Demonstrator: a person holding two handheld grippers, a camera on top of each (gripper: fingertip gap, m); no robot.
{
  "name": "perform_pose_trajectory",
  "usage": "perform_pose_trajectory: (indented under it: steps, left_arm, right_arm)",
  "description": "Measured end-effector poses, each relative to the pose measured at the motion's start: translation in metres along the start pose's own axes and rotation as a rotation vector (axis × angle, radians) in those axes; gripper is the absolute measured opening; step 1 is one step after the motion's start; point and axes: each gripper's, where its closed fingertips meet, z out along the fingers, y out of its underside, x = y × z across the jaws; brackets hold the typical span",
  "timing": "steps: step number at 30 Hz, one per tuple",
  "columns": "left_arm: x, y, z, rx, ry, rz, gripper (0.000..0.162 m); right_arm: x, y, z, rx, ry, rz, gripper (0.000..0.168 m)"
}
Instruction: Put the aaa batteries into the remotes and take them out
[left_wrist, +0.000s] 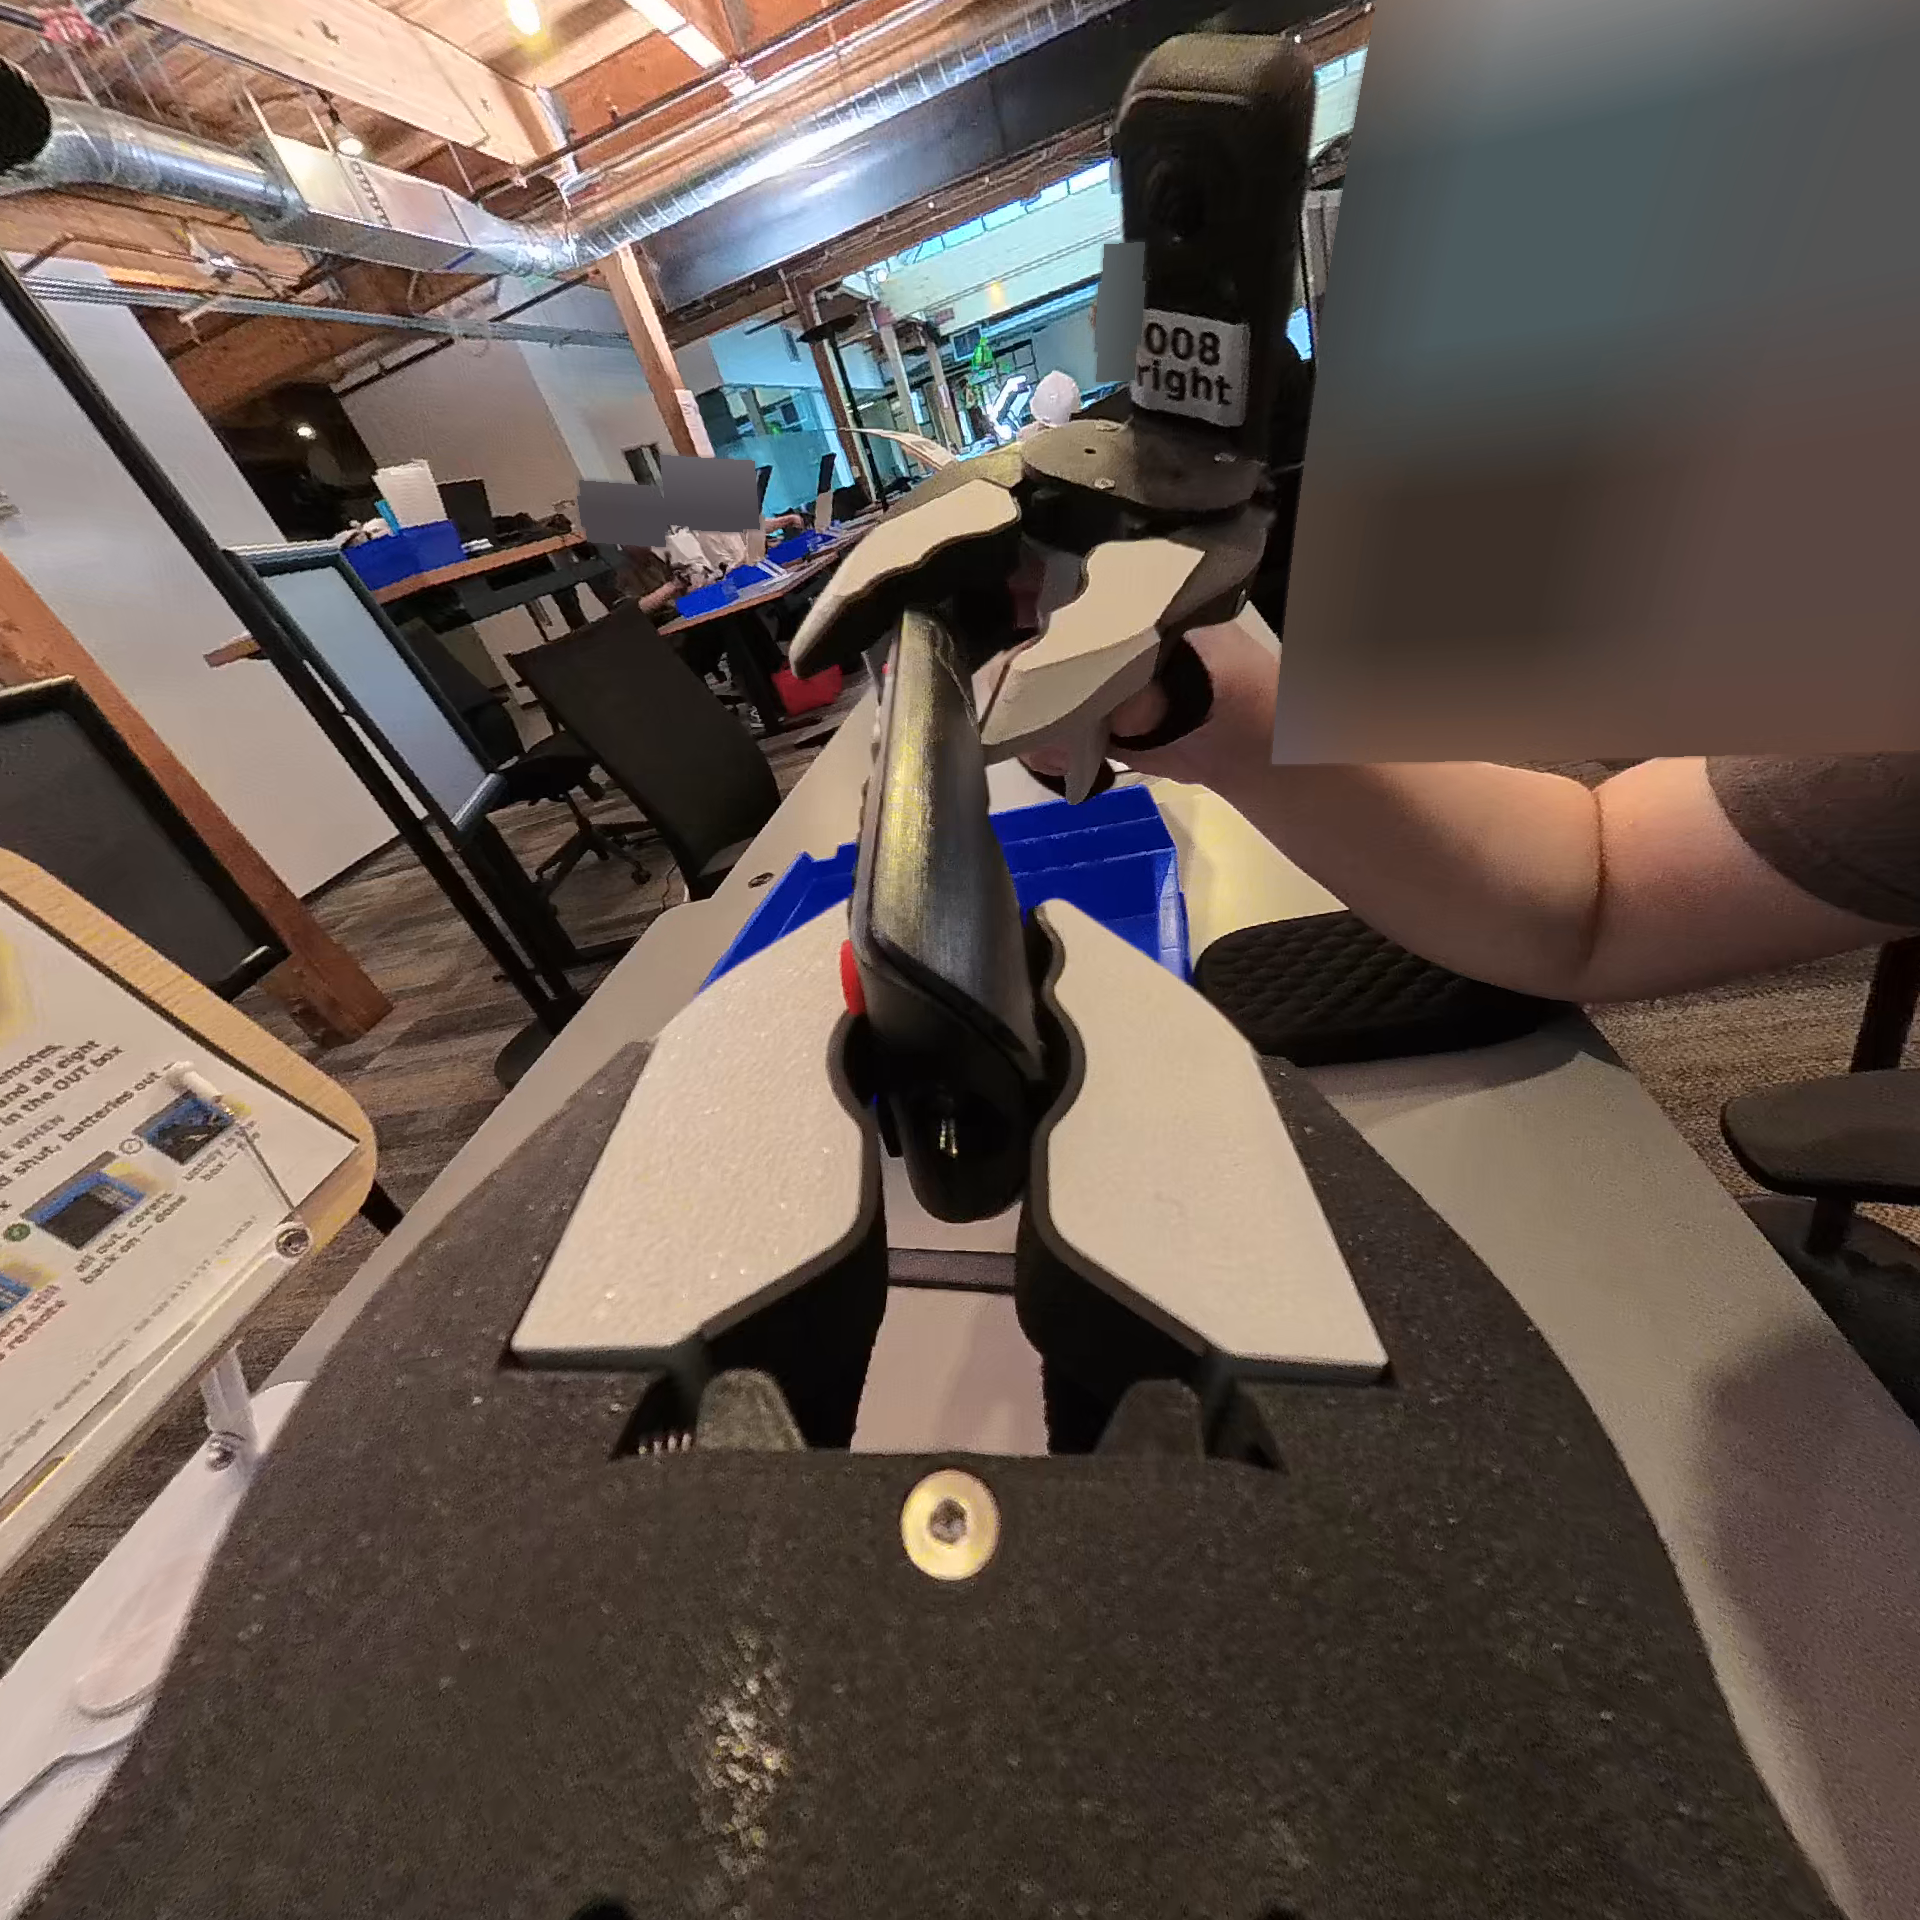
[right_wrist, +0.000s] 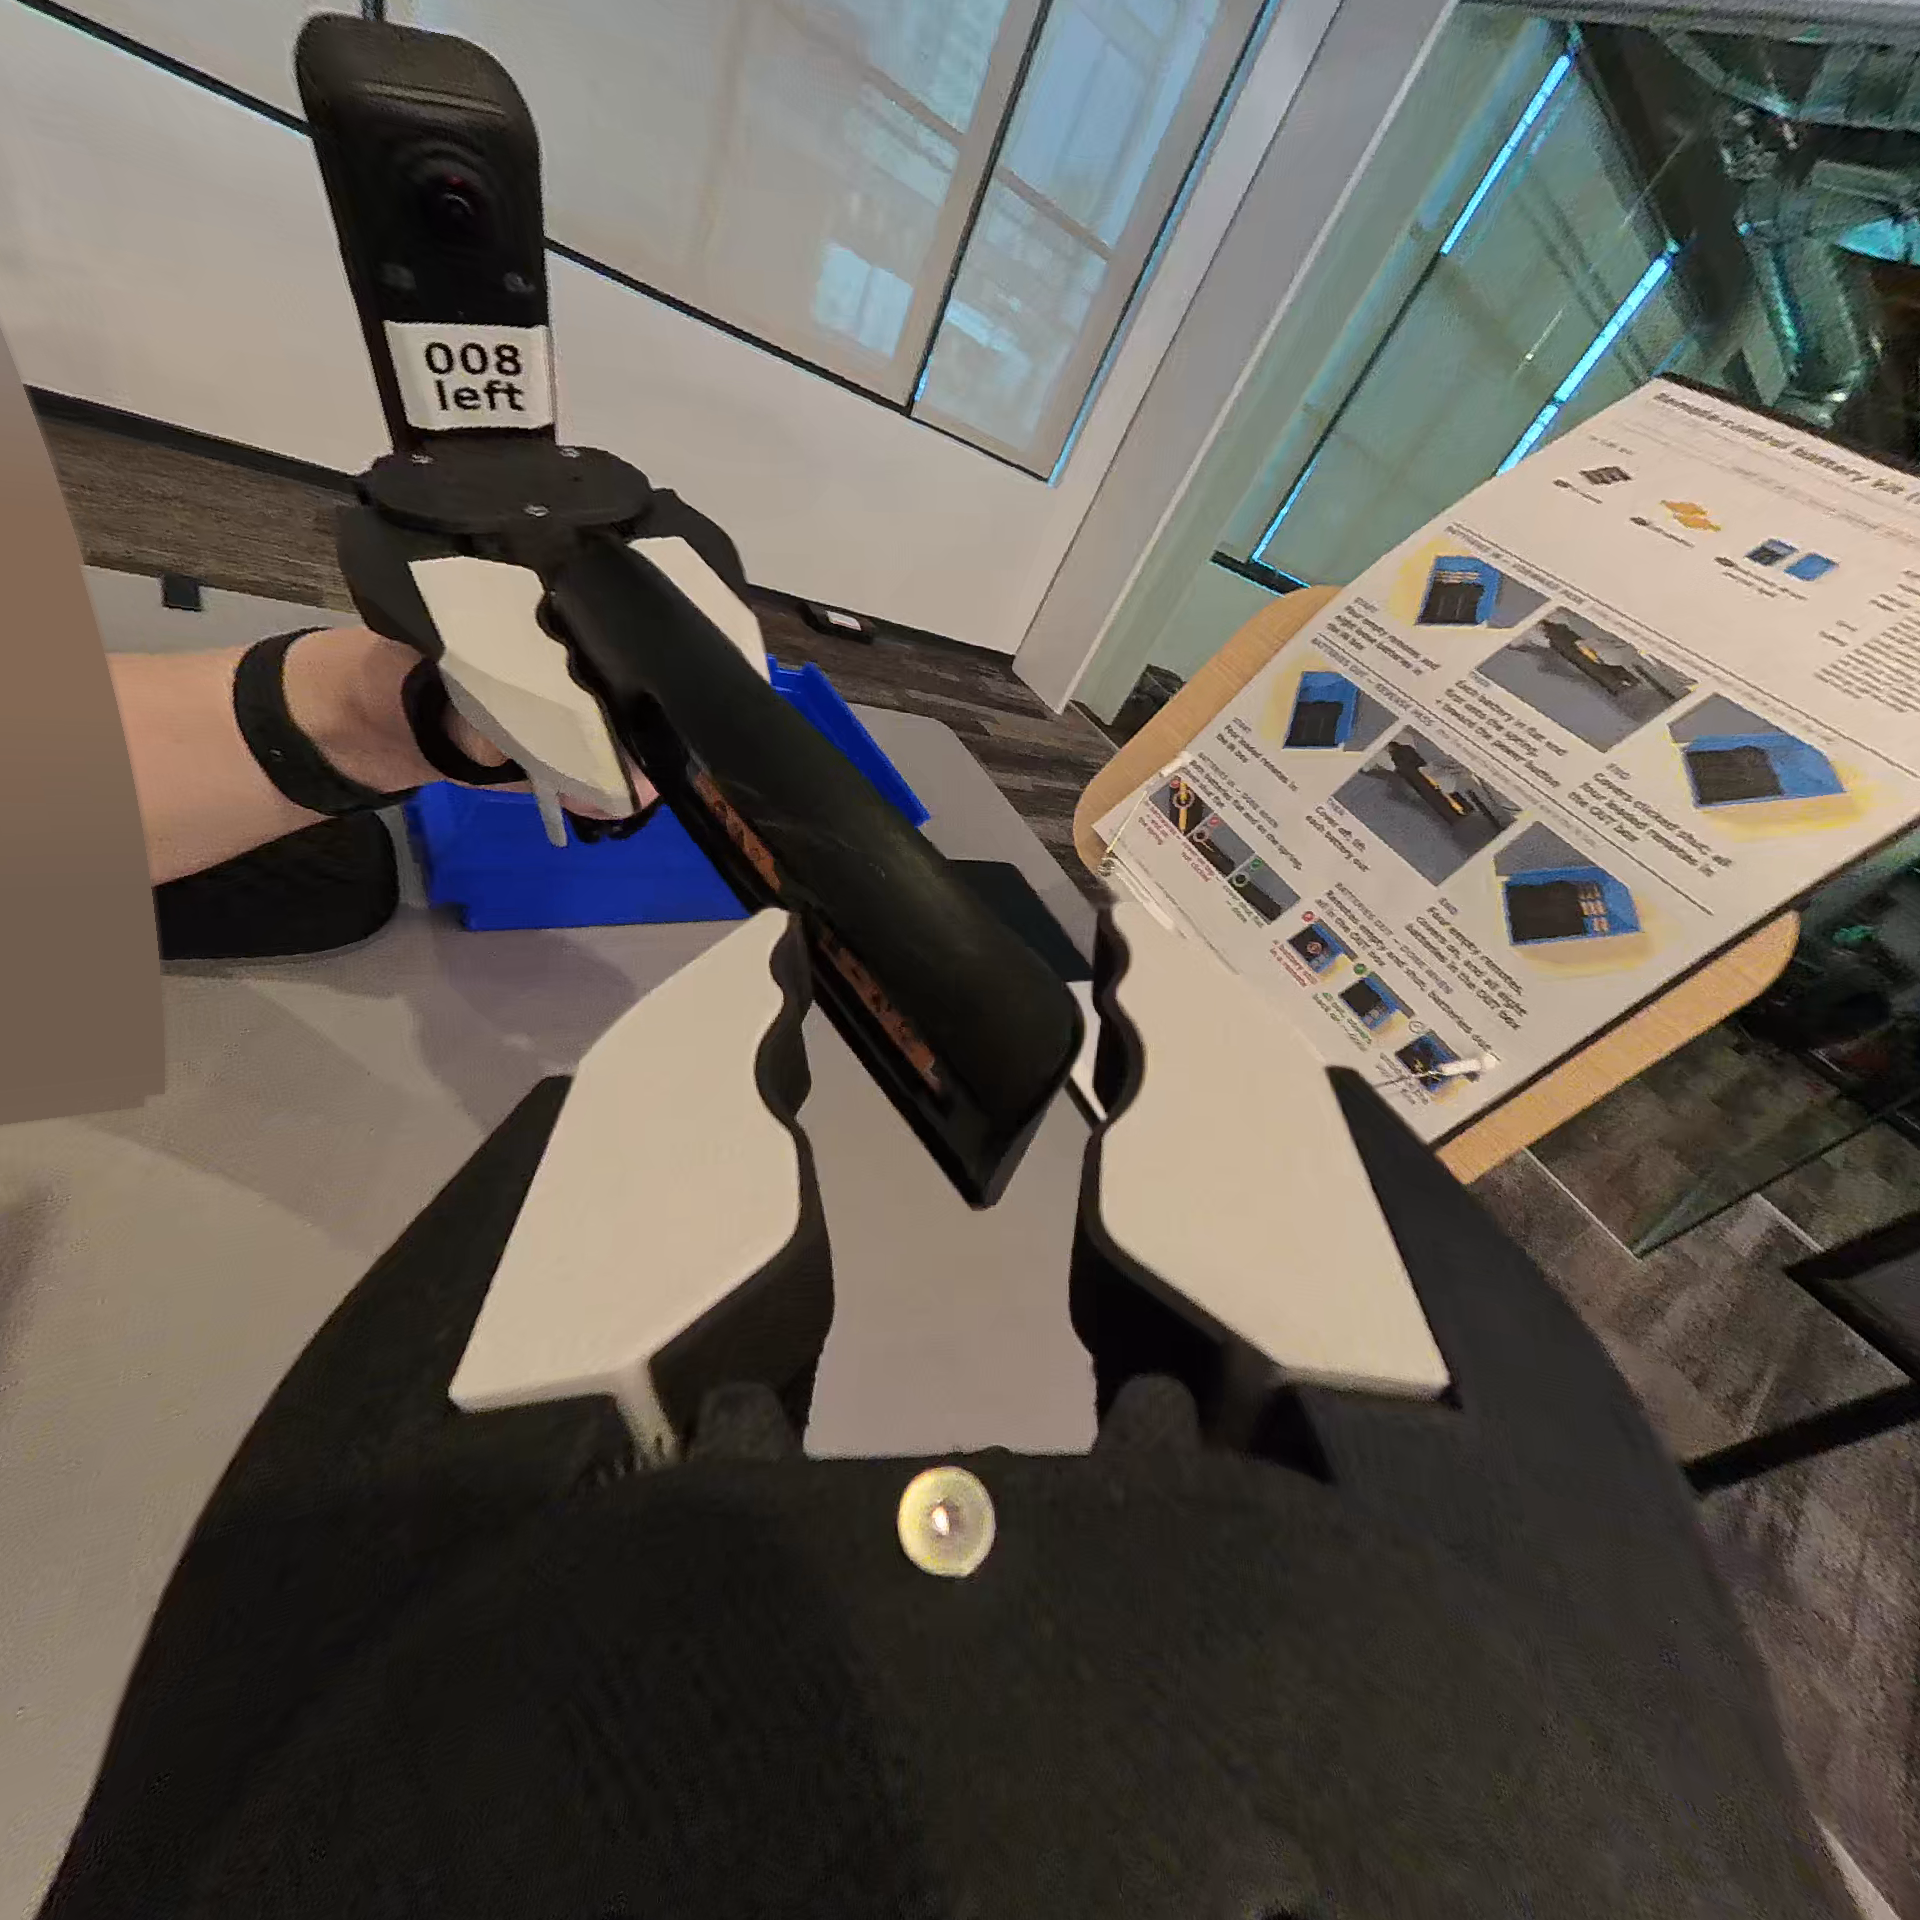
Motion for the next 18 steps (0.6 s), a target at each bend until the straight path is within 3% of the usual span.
perform_pose_trajectory:
  steps: [14,18]
  left_arm:
    - [-0.011,0.000,0.000,-0.020,-0.110,0.036,0.024]
    - [-0.013,-0.001,0.001,-0.017,-0.130,0.036,0.025]
  right_arm:
    - [0.016,0.006,0.004,-0.047,0.191,0.060,0.059]
    - [0.023,0.007,0.003,-0.033,0.251,0.084,0.069]
